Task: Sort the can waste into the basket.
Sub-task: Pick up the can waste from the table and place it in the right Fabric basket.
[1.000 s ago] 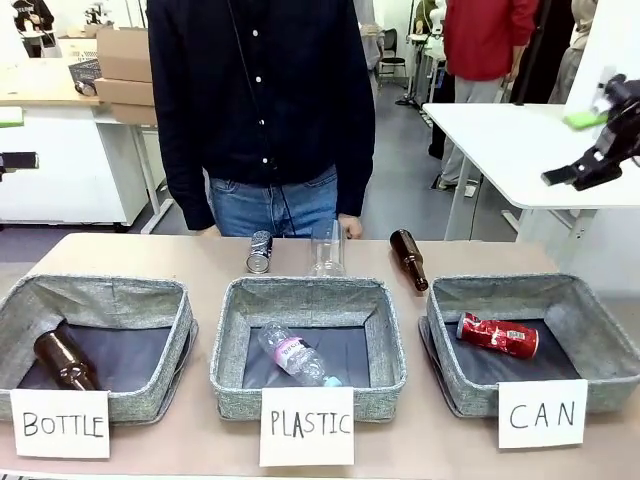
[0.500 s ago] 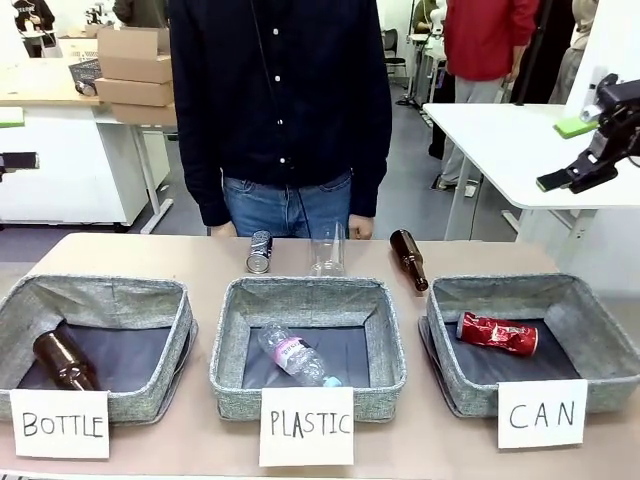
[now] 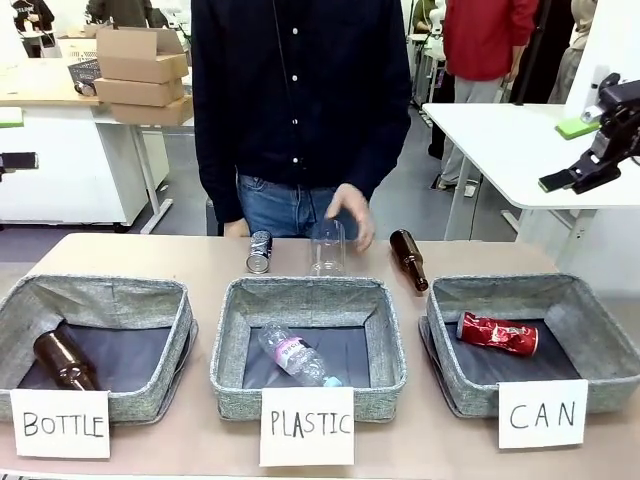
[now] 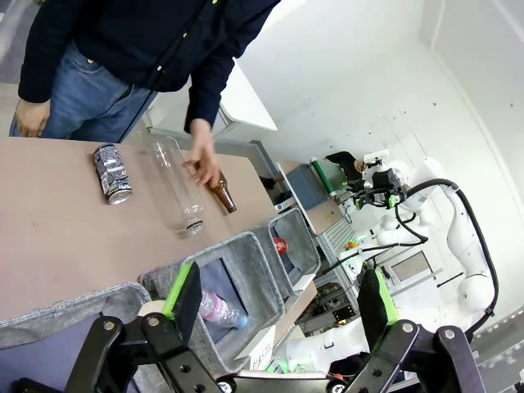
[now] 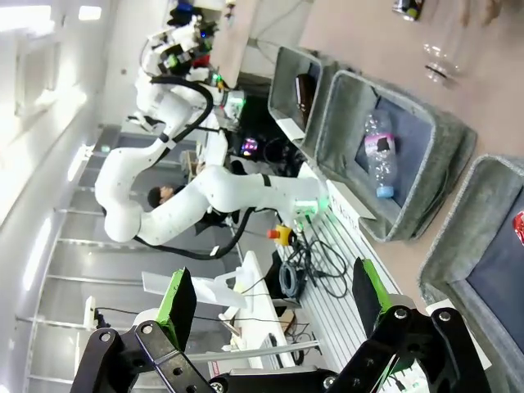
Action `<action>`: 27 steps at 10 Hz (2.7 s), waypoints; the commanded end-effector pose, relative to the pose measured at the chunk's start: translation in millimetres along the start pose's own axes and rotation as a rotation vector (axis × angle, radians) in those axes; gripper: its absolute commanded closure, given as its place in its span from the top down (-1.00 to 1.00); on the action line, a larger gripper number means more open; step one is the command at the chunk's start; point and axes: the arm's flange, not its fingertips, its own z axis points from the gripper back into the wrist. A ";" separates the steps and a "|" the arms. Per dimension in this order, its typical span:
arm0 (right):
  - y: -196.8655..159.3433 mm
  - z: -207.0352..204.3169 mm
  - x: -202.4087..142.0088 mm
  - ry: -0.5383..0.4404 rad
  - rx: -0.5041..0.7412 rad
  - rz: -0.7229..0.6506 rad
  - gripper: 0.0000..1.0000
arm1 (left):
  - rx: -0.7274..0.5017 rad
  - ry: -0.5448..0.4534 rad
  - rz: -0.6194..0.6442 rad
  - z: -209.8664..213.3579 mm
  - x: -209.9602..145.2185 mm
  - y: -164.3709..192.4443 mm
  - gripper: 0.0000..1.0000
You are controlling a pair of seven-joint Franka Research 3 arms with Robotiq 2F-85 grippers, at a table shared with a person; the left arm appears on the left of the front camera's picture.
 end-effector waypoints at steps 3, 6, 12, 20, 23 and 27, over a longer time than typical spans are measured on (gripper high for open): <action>-2.2 -1.3 -2.1 -0.005 -0.014 0.027 1.00 | -0.018 -0.017 -0.022 -2.5 0.9 0.1 1.00; -2.2 -1.3 -2.1 -0.005 -0.014 0.027 1.00 | 0.433 0.289 0.073 -69.8 49.6 37.3 1.00; -2.2 -1.3 -2.1 -0.005 -0.014 0.027 1.00 | 0.592 0.477 -0.021 -203.7 49.7 81.6 1.00; -2.2 -1.3 -2.1 -0.005 -0.014 0.027 1.00 | 0.592 0.477 -0.021 -203.7 49.7 81.6 1.00; -2.2 -1.3 -2.1 -0.005 -0.014 0.027 1.00 | 0.592 0.477 -0.021 -203.7 49.7 81.6 1.00; -2.2 -1.3 -2.1 -0.005 -0.014 0.027 1.00 | 0.615 0.487 -0.004 -261.6 41.7 87.5 1.00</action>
